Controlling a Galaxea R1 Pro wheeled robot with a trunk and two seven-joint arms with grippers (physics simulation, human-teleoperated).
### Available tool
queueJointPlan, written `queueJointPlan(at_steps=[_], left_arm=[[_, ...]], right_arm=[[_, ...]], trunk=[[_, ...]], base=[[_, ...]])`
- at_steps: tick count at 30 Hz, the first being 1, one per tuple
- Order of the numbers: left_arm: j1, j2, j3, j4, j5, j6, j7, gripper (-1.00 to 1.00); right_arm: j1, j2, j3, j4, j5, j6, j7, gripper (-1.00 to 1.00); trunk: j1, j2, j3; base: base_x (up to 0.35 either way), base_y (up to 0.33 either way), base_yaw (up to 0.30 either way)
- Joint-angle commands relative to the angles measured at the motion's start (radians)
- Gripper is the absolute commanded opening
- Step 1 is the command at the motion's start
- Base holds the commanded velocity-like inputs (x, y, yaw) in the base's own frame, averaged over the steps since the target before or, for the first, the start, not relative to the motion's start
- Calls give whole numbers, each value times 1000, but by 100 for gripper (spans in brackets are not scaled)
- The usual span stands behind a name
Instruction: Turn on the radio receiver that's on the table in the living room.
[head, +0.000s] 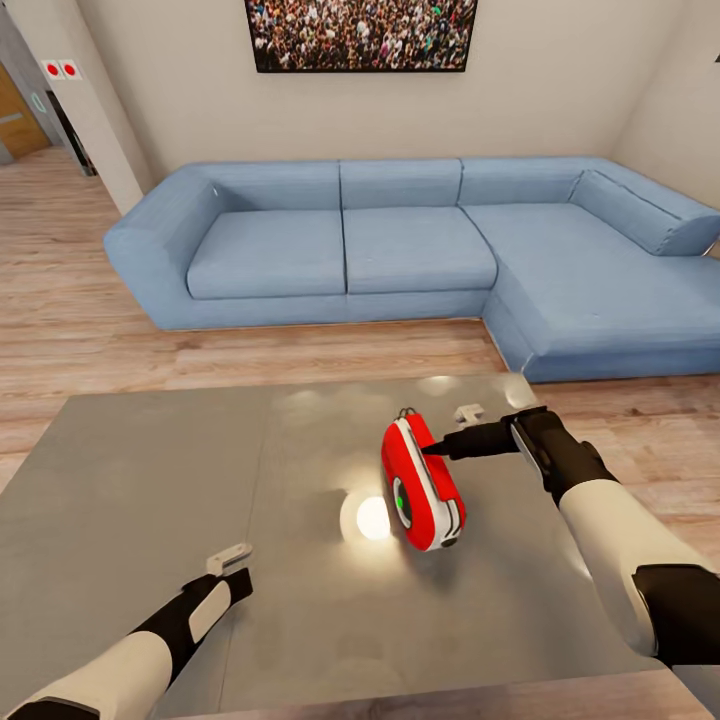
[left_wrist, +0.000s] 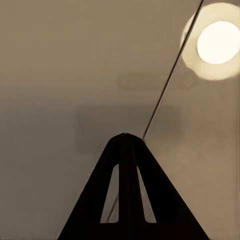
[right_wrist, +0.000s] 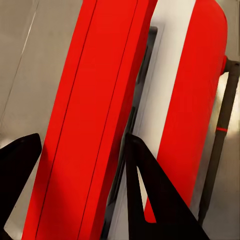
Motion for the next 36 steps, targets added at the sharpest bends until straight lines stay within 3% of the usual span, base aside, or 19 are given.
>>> queueJointPlan(at_steps=[1, 24, 25, 36], left_arm=[[0, 0, 0, 0, 0, 0, 0, -100], [0, -2, 0, 0, 2, 0, -1, -100], [0, -2, 0, 0, 2, 1, -1, -100], [0, -2, 0, 1, 2, 1, 0, -100]], right_arm=[[0, 0, -1, 0, -5, 3, 0, -100], [0, 3, 2, 0, -4, 3, -1, -100], [0, 3, 2, 0, -4, 3, -1, 100], [0, 5, 4, 0, -5, 3, -1, 100]], trunk=[[0, 0, 0], [8, -14, -6], [8, -14, -6], [8, -14, -6]], base=[[0, 0, 0], [0, 0, 0], [0, 0, 0], [0, 0, 0]])
